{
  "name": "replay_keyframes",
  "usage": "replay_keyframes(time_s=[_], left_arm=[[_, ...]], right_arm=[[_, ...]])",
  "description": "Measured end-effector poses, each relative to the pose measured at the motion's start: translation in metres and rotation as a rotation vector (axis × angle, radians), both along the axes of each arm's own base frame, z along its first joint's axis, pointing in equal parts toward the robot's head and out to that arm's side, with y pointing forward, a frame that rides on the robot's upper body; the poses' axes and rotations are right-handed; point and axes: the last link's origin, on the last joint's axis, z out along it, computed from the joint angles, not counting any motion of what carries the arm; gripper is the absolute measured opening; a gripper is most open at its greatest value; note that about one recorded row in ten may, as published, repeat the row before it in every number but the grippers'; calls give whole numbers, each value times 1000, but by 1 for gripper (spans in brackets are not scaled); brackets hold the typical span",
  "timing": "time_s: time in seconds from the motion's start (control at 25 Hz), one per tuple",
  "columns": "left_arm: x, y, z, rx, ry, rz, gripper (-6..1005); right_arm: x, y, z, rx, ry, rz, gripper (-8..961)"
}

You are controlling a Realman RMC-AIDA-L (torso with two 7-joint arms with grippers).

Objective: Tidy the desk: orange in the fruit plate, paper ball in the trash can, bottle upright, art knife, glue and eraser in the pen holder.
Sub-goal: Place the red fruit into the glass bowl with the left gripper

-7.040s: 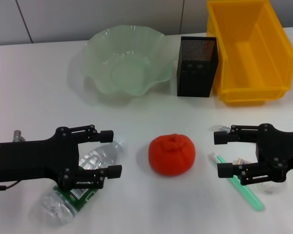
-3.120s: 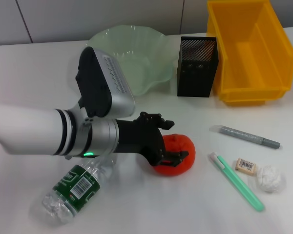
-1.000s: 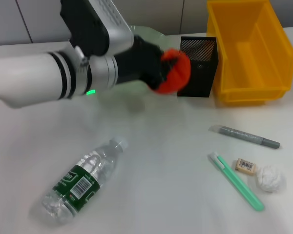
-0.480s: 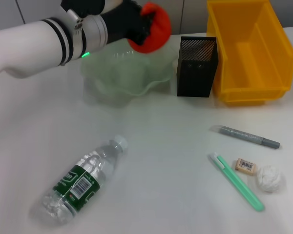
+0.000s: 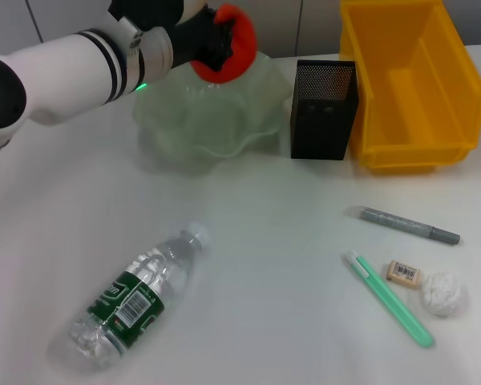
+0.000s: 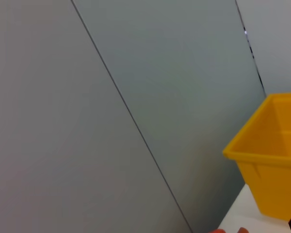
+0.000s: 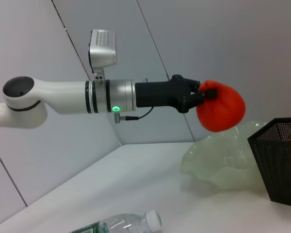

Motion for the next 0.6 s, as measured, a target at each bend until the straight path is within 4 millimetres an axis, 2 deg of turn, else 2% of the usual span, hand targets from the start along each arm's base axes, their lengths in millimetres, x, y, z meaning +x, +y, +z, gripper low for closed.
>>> replay_keyframes(time_s=[0.6], left_arm=[[-13,0,-5,18,64,1,99]], right_arm=[[-1,2,0,3,-2,7,821]])
